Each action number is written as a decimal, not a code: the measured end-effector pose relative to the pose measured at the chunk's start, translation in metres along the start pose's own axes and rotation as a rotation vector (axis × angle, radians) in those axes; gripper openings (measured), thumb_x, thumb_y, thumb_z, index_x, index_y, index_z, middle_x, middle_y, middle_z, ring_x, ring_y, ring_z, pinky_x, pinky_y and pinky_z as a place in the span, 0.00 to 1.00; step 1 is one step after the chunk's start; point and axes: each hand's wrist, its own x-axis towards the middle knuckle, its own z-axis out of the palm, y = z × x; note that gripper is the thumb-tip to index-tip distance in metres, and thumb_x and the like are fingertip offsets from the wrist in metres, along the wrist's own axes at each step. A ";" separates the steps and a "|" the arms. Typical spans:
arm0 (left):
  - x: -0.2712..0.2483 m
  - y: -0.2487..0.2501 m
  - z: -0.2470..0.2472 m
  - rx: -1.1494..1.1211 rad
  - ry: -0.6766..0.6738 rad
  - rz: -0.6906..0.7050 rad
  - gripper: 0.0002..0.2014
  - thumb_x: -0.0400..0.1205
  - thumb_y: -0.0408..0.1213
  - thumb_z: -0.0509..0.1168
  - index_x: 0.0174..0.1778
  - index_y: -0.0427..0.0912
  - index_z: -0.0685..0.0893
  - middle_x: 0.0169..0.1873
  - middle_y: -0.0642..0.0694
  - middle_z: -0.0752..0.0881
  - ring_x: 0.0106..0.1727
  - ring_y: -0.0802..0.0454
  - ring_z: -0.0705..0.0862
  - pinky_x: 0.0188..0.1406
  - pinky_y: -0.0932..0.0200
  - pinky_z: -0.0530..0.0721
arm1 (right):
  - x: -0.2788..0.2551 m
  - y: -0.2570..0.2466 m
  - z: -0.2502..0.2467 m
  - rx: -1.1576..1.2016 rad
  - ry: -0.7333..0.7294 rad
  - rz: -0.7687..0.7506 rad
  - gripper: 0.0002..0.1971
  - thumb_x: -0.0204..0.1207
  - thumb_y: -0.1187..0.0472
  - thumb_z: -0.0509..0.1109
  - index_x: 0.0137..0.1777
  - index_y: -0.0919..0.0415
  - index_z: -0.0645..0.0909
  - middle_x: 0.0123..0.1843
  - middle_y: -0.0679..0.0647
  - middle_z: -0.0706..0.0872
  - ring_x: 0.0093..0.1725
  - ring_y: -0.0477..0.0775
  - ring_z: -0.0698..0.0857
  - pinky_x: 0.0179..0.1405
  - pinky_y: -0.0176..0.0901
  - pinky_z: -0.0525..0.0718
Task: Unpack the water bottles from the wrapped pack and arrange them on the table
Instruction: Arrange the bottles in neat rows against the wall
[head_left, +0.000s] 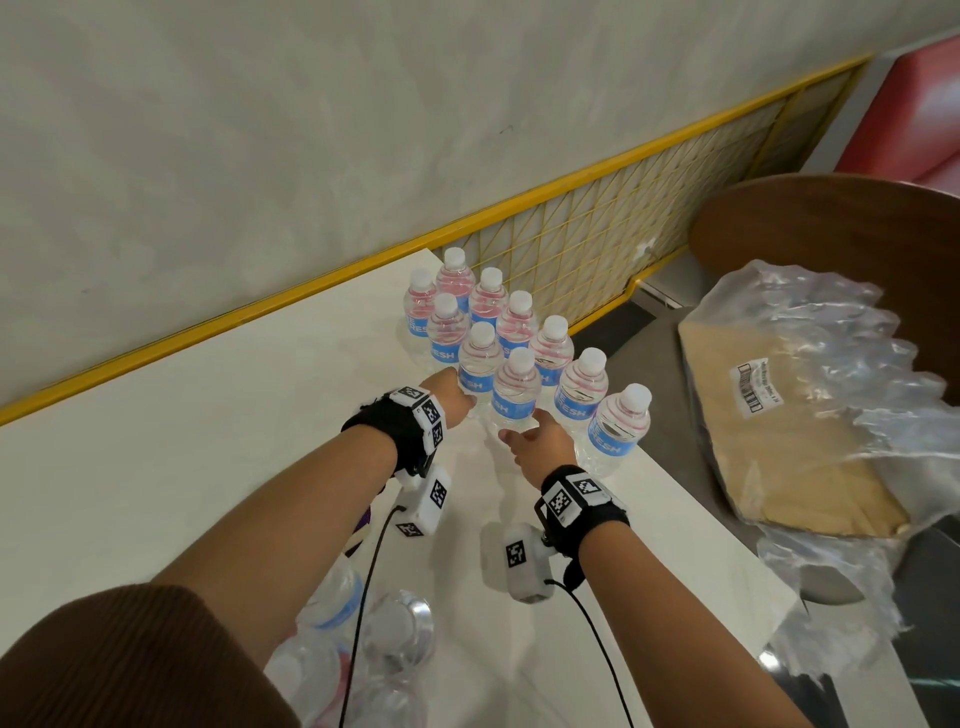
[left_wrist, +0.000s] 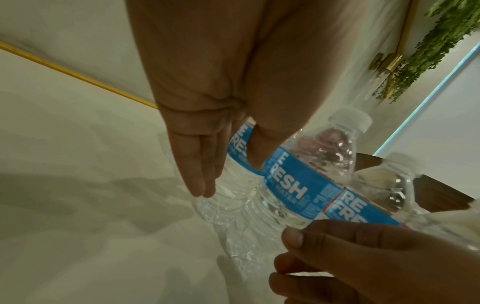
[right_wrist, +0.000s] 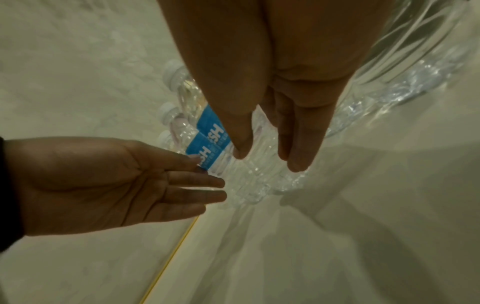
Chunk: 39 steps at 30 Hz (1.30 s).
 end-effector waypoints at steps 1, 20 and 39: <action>-0.008 0.002 -0.003 0.068 -0.013 0.011 0.21 0.82 0.38 0.64 0.68 0.33 0.72 0.64 0.34 0.81 0.62 0.37 0.81 0.64 0.48 0.78 | -0.004 0.001 -0.003 0.002 -0.018 0.001 0.31 0.75 0.53 0.73 0.75 0.58 0.67 0.52 0.56 0.86 0.58 0.60 0.85 0.64 0.56 0.82; -0.207 -0.027 -0.040 0.502 -0.366 0.191 0.26 0.78 0.52 0.68 0.71 0.49 0.75 0.62 0.51 0.84 0.64 0.51 0.81 0.69 0.53 0.76 | -0.201 0.016 0.010 -0.066 -0.497 -0.202 0.15 0.68 0.75 0.67 0.43 0.53 0.76 0.46 0.51 0.80 0.43 0.54 0.80 0.34 0.36 0.76; -0.222 -0.057 0.004 0.827 -0.296 0.316 0.32 0.77 0.44 0.72 0.76 0.41 0.70 0.71 0.43 0.76 0.68 0.43 0.78 0.60 0.57 0.75 | -0.293 0.049 0.059 -0.020 -0.273 -0.326 0.40 0.59 0.52 0.85 0.68 0.55 0.67 0.63 0.49 0.78 0.58 0.50 0.80 0.53 0.42 0.78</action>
